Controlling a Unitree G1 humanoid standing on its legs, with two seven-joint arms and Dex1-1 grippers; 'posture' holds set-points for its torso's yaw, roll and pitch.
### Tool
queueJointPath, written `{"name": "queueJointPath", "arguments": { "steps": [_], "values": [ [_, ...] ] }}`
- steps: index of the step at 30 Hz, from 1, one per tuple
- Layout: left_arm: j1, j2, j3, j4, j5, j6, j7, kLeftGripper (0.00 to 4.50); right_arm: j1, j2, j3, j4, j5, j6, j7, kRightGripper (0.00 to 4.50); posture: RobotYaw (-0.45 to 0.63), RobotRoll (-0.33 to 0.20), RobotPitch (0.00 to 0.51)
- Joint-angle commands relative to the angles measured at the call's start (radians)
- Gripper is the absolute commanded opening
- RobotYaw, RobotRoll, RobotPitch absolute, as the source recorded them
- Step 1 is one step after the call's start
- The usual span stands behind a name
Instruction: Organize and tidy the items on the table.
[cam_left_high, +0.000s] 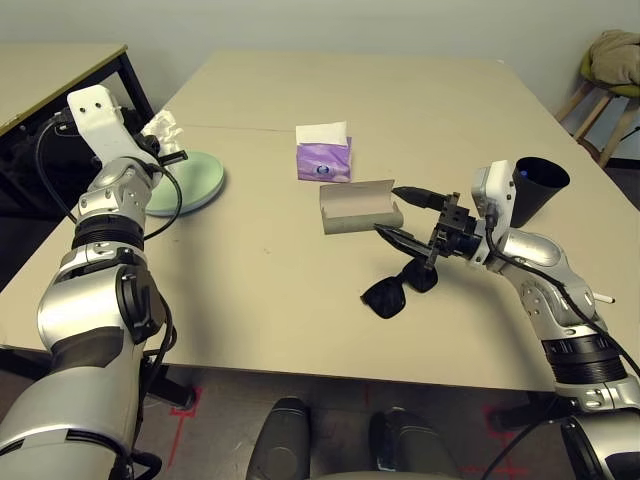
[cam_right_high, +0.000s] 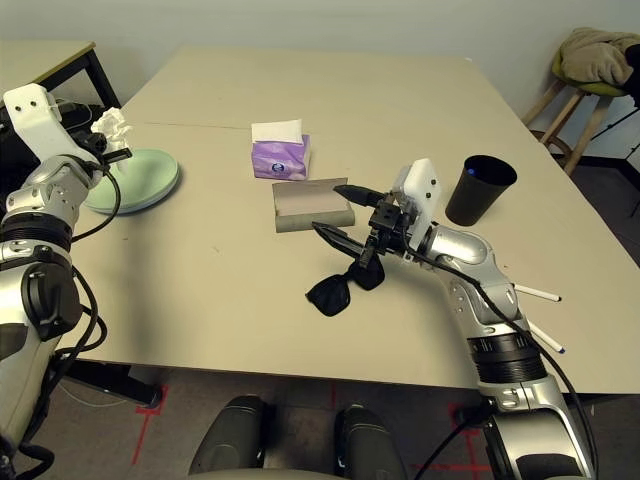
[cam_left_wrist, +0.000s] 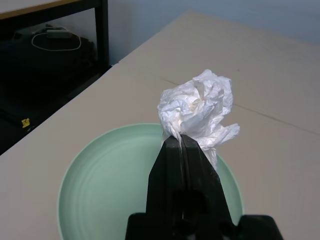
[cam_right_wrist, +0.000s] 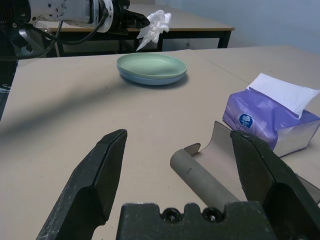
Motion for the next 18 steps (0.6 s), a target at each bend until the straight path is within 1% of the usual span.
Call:
{"name": "queueJointPath", "arguments": {
  "steps": [1, 2, 4, 6, 9, 15, 18],
  "values": [
    [-0.012, 0.002, -0.010, 0.021, 0.009, -0.014, 0.005, 1.34, 0.010, -0.003, 0.002, -0.021, 0.002, 0.008, -0.005, 4.50, 0.24, 0.000, 0.056],
    [-0.011, 0.001, -0.011, 0.021, 0.009, -0.014, 0.002, 1.82, 0.010, -0.003, 0.003, -0.022, 0.003, 0.009, -0.004, 4.50, 0.24, 0.000, 0.056],
    [-0.010, 0.001, -0.012, 0.021, 0.009, -0.015, 0.002, 2.51, 0.010, -0.005, 0.003, -0.023, 0.004, 0.010, -0.003, 4.50, 0.24, 0.000, 0.055],
    [-0.009, 0.001, -0.013, 0.020, 0.008, -0.016, 0.003, 3.35, 0.009, -0.007, 0.001, -0.022, 0.004, 0.011, -0.001, 4.50, 0.23, 0.000, 0.055],
    [-0.007, 0.001, -0.013, 0.019, 0.007, -0.017, 0.003, 4.47, 0.008, -0.009, 0.000, -0.021, 0.005, 0.011, 0.000, 4.50, 0.23, 0.000, 0.055],
    [0.000, 0.001, -0.019, 0.014, 0.009, -0.027, -0.015, 4.47, 0.008, -0.010, 0.000, -0.022, 0.005, 0.013, -0.001, 4.50, 0.23, 0.000, 0.056],
    [0.012, 0.001, -0.037, -0.001, 0.012, -0.052, -0.109, 4.47, 0.005, -0.012, -0.001, -0.024, 0.004, 0.017, -0.003, 4.50, 0.23, 0.000, 0.056]
  ]
}}
